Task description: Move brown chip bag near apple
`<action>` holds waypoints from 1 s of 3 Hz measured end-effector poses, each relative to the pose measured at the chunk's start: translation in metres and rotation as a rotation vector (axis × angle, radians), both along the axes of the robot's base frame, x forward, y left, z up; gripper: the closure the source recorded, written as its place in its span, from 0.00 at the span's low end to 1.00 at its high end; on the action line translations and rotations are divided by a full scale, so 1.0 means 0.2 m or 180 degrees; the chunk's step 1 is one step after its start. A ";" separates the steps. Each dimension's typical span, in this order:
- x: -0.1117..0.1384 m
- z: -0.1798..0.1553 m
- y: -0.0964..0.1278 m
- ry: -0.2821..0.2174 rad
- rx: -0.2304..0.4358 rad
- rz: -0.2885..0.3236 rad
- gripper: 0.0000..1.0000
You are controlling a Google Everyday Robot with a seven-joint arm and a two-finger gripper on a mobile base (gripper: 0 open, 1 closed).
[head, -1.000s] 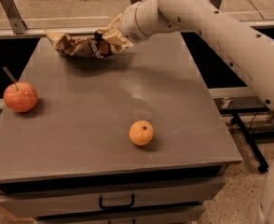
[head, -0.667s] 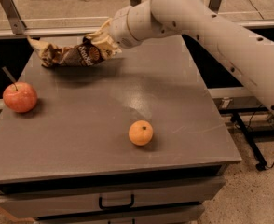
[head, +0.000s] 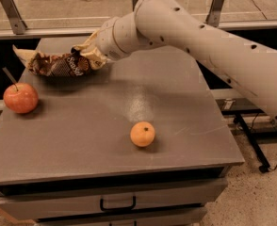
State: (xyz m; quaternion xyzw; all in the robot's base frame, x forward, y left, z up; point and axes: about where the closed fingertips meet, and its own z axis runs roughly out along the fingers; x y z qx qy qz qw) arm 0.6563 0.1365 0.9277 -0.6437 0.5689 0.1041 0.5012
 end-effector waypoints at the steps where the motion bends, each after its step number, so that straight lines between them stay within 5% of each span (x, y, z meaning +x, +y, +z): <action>1: 0.00 -0.06 0.01 0.0018 -0.0084 -0.0124 0.82; 3: 0.00 -0.11 -0.01 0.0053 -0.0124 -0.0306 0.35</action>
Offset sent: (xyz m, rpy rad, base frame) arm 0.0040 -0.0074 -0.0281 -0.0545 0.0102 -0.1210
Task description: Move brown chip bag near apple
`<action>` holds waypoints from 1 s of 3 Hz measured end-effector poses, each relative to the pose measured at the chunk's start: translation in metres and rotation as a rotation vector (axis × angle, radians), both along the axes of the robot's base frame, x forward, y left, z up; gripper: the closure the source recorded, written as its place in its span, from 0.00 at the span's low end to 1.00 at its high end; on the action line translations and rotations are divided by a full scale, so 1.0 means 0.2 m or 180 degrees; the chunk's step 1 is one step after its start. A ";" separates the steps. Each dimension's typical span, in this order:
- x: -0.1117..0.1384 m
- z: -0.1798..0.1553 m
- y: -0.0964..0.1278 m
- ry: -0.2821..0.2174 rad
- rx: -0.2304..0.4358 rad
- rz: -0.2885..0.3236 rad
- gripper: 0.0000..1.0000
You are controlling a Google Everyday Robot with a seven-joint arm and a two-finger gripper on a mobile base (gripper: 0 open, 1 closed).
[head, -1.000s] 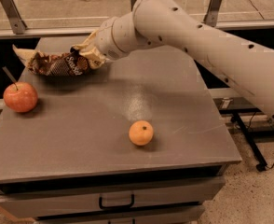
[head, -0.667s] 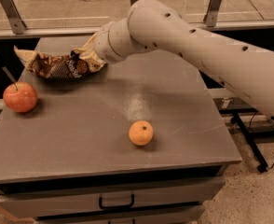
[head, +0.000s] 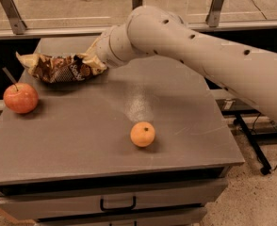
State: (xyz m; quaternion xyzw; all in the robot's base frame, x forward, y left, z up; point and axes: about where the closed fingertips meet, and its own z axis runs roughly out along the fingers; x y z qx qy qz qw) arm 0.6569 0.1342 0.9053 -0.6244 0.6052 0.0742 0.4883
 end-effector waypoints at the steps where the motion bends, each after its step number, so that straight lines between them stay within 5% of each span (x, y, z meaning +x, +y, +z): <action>1: -0.01 0.00 0.00 0.0032 0.0017 -0.0042 0.12; 2: -0.01 0.00 -0.01 0.0039 0.0023 -0.0085 0.00; 3: -0.01 0.00 -0.01 0.0040 0.0024 -0.0087 0.00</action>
Offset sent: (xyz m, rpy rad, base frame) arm -0.0003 -0.0083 0.0030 0.0105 0.0139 -0.0496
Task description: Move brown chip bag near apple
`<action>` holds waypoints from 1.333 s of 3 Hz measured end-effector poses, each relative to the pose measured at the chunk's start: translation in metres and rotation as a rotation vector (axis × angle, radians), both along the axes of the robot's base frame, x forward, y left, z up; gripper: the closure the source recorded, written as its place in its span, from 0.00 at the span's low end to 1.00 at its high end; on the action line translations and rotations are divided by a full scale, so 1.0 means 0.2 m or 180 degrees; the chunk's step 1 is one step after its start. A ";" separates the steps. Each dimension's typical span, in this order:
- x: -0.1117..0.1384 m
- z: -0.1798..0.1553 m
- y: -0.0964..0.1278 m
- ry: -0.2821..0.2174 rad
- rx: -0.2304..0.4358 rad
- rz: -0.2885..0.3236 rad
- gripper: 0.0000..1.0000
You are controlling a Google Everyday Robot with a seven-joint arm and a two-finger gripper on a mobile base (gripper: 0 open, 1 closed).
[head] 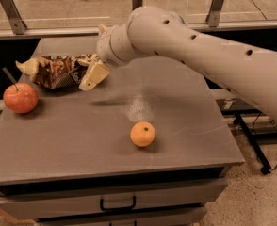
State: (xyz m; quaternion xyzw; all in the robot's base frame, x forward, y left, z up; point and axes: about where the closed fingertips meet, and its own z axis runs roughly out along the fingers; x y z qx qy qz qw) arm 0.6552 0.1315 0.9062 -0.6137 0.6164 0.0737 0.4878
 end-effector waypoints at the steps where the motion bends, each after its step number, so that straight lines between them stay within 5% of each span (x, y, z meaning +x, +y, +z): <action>1: 0.05 0.19 -0.17 -0.0096 0.0157 -0.0117 0.00; 3: 0.20 1.15 -1.17 -0.1065 0.0661 -0.1161 0.00; 4: 0.21 1.18 -1.18 -0.1105 0.0674 -0.1184 0.00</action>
Offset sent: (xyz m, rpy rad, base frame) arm 0.0569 -0.2948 0.2872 0.3105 -0.3700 -0.3997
